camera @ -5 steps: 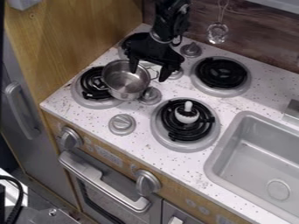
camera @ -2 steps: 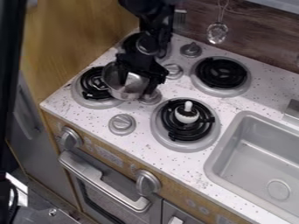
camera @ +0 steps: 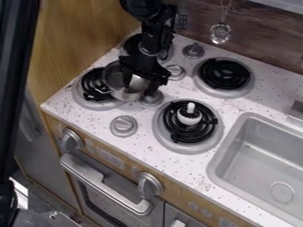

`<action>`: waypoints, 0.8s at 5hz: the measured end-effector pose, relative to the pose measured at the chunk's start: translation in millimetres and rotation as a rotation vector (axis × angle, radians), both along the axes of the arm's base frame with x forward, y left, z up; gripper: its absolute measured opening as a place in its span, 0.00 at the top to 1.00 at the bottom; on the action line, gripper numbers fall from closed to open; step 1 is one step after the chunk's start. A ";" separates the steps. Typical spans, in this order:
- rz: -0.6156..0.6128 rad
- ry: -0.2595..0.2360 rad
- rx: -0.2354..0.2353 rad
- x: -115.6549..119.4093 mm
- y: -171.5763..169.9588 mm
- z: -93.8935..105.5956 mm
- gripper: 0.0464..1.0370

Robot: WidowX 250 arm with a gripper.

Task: Moves the silver pot to the top right burner

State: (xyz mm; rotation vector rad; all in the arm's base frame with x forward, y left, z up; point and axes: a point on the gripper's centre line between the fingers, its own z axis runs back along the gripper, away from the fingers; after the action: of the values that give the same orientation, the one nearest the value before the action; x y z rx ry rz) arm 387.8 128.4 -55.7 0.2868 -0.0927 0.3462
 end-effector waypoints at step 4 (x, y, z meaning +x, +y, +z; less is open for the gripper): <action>-0.211 -0.064 0.028 17.8 -26.0 26.0 0.98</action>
State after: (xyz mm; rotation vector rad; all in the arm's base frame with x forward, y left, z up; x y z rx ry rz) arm 405.6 102.3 -29.7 0.2910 -0.1899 0.1447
